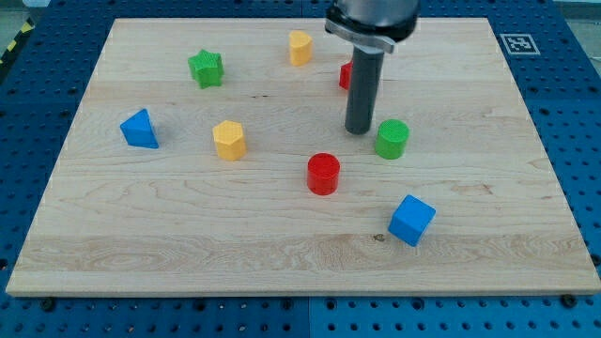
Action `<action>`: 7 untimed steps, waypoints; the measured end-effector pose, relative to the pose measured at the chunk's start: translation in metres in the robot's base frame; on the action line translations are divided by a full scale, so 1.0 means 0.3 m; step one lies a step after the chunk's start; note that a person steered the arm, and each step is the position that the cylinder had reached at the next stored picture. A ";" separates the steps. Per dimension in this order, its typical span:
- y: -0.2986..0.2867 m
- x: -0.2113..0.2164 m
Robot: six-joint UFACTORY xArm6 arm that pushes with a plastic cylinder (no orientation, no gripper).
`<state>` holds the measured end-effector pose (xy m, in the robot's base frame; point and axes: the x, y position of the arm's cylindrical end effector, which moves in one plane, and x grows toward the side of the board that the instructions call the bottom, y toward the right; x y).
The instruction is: Move the green circle to the right of the blue cube
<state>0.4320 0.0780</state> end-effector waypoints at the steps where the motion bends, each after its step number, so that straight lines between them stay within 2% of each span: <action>1: 0.132 0.154; 2: 0.113 0.152; 3: 0.069 0.061; 5: 0.215 0.046; 7: 0.236 0.209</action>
<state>0.4948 0.1488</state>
